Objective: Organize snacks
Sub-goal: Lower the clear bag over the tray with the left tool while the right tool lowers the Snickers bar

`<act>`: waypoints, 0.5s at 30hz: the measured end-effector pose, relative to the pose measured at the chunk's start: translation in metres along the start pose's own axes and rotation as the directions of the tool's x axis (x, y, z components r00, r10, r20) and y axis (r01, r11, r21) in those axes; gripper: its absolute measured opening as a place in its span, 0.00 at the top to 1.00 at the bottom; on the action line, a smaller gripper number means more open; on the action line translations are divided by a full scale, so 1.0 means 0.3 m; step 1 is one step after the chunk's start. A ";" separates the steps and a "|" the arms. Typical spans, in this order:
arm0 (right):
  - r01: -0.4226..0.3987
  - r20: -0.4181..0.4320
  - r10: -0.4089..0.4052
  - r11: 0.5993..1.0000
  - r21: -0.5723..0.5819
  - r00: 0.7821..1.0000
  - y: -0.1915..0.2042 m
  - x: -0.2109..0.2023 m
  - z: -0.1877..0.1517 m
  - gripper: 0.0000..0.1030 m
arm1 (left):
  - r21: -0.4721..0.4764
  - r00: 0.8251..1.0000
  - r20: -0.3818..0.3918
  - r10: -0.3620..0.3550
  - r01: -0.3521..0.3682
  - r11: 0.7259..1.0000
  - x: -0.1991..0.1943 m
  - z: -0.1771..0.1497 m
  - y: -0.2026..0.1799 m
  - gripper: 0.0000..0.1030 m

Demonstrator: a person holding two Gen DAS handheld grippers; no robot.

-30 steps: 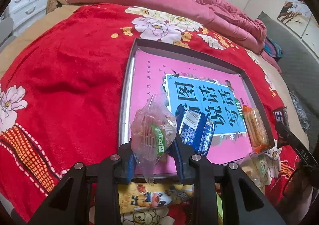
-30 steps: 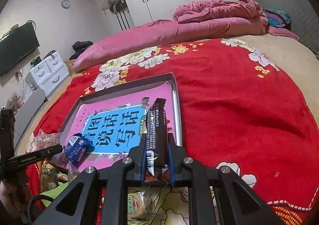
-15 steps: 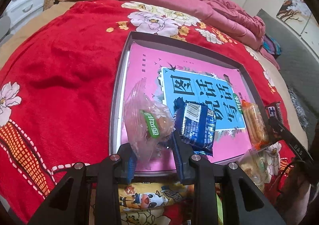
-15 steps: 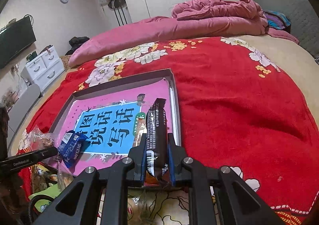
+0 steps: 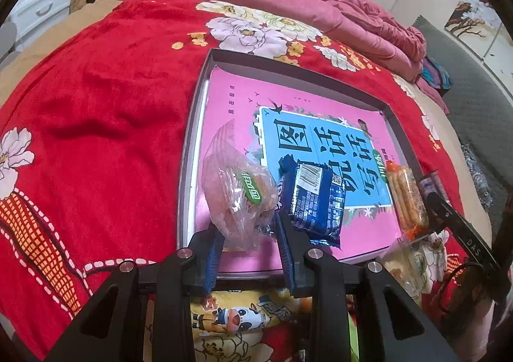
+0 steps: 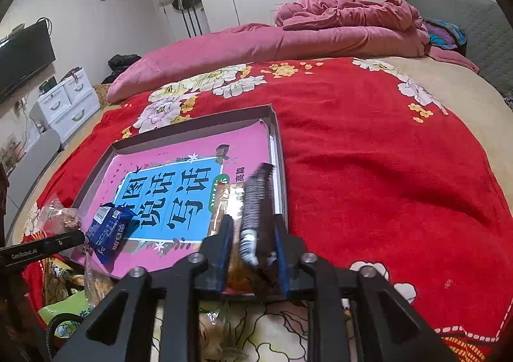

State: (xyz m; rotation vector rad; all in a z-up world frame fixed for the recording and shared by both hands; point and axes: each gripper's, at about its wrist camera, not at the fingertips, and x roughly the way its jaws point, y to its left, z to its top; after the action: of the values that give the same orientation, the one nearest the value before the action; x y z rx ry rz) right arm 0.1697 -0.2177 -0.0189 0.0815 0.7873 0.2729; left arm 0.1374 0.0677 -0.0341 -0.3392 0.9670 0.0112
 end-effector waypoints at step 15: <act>-0.050 -0.001 0.050 0.998 -0.030 0.999 0.020 -0.063 -0.025 0.69 | -0.030 1.000 -0.012 -0.017 0.016 0.999 -0.022 -0.013 0.016 0.68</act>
State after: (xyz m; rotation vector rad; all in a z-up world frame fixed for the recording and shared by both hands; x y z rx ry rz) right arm 0.1505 -0.2173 -0.0100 0.0731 0.7823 0.3316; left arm 0.1298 0.0719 -0.0322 -0.3751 0.9770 0.0083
